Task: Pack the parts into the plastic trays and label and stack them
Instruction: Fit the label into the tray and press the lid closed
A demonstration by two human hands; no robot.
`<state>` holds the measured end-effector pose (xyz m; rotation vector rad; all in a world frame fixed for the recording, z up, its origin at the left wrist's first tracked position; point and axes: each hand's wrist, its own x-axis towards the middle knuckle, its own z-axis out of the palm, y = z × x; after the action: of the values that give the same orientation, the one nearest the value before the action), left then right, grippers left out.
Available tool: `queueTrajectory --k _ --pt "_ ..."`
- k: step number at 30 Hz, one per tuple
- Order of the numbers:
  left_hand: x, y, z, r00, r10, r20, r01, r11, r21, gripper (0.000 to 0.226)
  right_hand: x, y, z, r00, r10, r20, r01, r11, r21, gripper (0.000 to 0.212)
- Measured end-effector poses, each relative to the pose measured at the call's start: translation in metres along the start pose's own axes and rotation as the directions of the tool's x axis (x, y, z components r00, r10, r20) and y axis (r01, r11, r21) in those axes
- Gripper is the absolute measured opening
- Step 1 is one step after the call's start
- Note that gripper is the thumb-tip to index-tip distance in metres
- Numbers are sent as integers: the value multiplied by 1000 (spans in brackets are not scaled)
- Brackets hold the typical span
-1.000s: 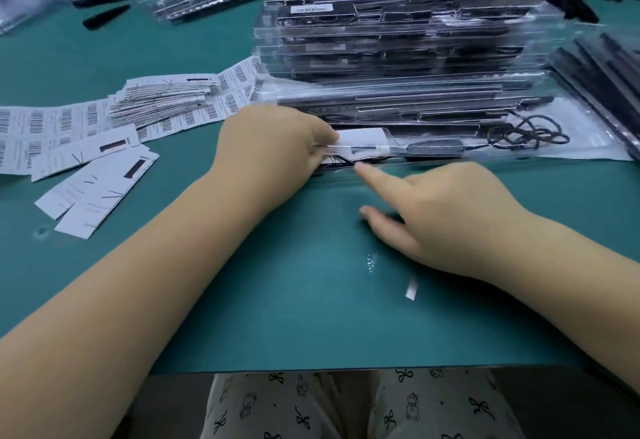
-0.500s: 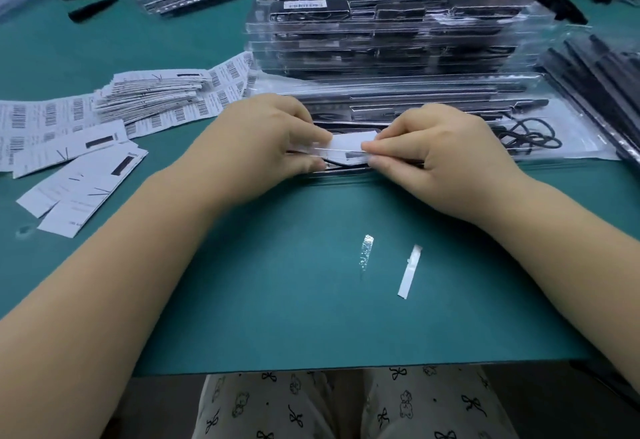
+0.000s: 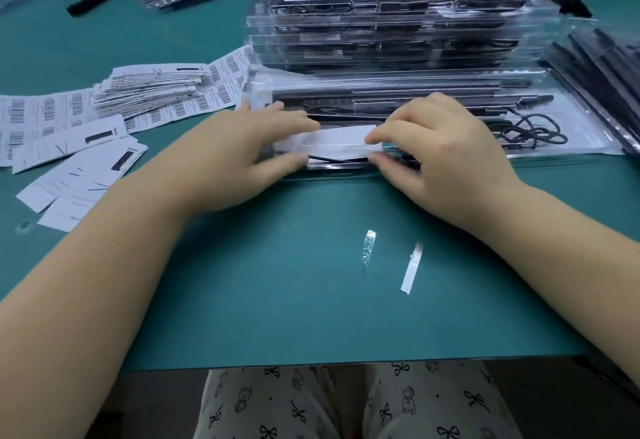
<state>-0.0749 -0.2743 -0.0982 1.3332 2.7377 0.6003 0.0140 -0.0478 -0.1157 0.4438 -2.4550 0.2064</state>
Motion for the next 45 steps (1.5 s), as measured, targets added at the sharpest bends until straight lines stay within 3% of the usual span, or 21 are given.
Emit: queueTrajectory --k 2,5,10,15,22,27,33,42,45 --pt "-1 2 -4 992 60 -115 -48 993 113 37 -5 -6 0 995 -67 -73 64 997 -46 13" --pt "0 6 -3 971 185 -150 -137 949 284 27 -11 -22 -4 993 -112 -41 111 993 -29 24" --pt "7 7 4 962 61 -265 1 974 226 27 -13 -38 -8 972 -58 228 86 989 -117 44" --pt "10 9 14 943 12 -333 73 967 242 24 -4 -44 -6 934 38 356 23 986 -166 50" --pt "11 9 14 943 63 -327 31 961 274 24 0 -57 -4 919 99 383 -24 980 -197 49" --pt "11 9 12 948 52 -314 35 964 265 24 -7 -57 -8 958 31 285 26 980 -195 49" --pt "12 8 11 951 25 -307 52 969 240 23 -10 -53 -10 953 73 293 -18 982 -188 50" --pt "12 8 9 954 2 -298 64 976 209 22 -11 -54 -14 910 176 375 -77 961 -264 57" --pt "11 7 7 962 27 -271 29 980 199 26 -7 -54 -12 865 223 449 -63 937 -343 76"
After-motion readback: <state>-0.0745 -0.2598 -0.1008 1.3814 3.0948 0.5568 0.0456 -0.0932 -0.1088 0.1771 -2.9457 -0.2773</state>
